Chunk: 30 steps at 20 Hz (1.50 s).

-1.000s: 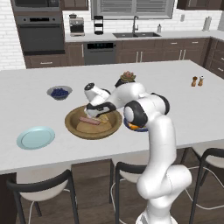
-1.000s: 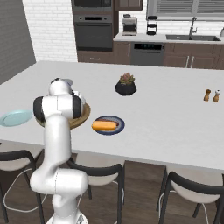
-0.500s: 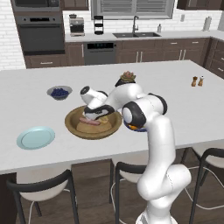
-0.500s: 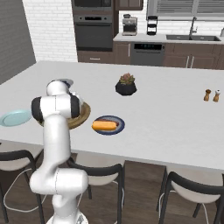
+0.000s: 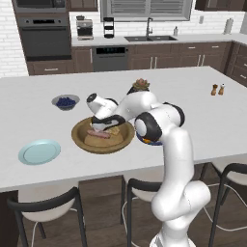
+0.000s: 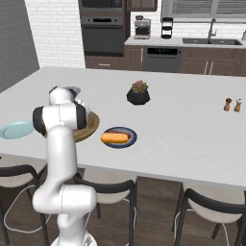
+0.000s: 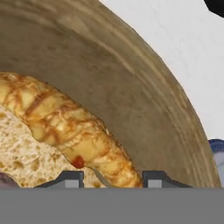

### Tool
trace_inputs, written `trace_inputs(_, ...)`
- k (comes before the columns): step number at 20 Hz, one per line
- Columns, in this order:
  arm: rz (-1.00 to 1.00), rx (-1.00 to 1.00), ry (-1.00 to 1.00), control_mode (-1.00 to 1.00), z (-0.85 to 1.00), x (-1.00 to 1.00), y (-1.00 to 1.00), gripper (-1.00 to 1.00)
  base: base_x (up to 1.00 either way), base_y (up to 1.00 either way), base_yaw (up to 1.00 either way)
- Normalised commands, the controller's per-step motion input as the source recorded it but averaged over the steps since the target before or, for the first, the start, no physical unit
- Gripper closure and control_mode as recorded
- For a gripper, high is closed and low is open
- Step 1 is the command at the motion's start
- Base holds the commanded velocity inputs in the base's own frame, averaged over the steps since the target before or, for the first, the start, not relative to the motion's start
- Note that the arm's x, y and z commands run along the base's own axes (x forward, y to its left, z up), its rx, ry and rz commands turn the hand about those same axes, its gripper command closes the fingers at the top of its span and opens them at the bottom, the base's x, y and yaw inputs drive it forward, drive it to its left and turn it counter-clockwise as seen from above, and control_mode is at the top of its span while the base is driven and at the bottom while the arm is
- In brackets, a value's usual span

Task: Place one bun and one sausage from the bowl on each plate.

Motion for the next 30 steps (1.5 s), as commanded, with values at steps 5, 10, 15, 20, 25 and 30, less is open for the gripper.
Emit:
trace_inputs(5, -0.02, 0.00, -0.09, -1.00, 0.74, -0.70, 0.01, 1.00, 0.00, 0.00, 0.00)
trace_inputs(10, 0.00, 0.05, -0.36, -1.00, 0.06, -1.00, -0.19, 1.00, 0.00, 0.00, 0.00)
trace_inputs(15, 0.00, 0.06, -0.21, 1.00, 0.03, -0.60, -0.13, 1.00, -0.40, 0.12, 0.00)
trace_inputs(20, 0.00, 0.00, 0.00, 1.00, 0.00, 0.00, 0.00, 1.00, -0.35, 0.96, -0.03)
trace_inputs(25, 0.00, 0.00, 0.00, 1.00, 0.00, 0.00, 0.00, 1.00, 0.15, 1.00, -0.10)
trace_inputs(30, -0.03, 0.09, 0.00, -1.00, -0.02, 0.35, 0.06, 1.00, 0.23, 0.51, -0.07)
